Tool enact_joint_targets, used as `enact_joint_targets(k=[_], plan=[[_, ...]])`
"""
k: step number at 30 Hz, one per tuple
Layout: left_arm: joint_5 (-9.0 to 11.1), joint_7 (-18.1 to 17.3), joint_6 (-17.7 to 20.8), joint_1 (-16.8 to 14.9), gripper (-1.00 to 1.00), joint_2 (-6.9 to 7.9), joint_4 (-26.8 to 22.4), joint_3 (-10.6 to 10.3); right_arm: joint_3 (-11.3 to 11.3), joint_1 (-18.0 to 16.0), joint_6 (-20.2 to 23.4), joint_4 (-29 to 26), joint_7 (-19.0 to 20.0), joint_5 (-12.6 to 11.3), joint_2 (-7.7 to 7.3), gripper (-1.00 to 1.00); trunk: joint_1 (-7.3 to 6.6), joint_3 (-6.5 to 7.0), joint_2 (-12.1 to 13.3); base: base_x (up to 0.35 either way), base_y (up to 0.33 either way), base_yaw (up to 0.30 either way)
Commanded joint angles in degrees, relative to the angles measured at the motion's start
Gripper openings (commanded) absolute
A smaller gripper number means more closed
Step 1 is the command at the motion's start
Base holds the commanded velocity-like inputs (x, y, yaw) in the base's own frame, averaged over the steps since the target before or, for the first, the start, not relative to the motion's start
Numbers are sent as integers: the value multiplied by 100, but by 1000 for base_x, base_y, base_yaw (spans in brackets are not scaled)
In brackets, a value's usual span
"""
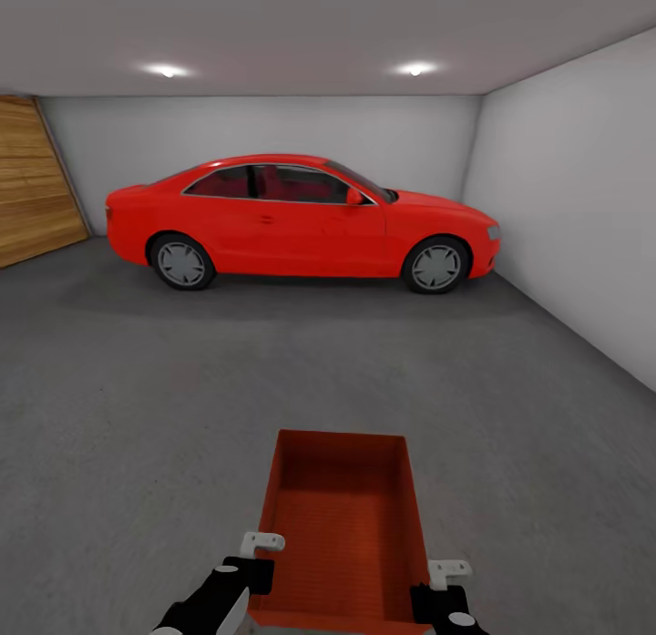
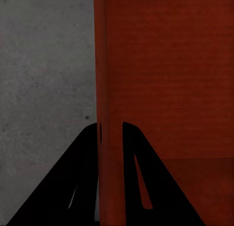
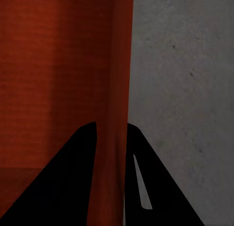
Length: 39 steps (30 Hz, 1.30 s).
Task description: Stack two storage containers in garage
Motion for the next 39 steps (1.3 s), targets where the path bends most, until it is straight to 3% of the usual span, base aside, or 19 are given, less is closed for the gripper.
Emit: enact_joint_targets(k=[1, 39], plan=[[39, 17, 32, 5, -100, -22, 7, -149, 0, -9, -31, 0, -18, -25, 4, -100, 4, -7, -5, 323, 0, 0], [39, 17, 32, 6, -100, -22, 7, -149, 0, -10, -31, 0, -18, -25, 4, -100, 4, -7, -5, 323, 0, 0]])
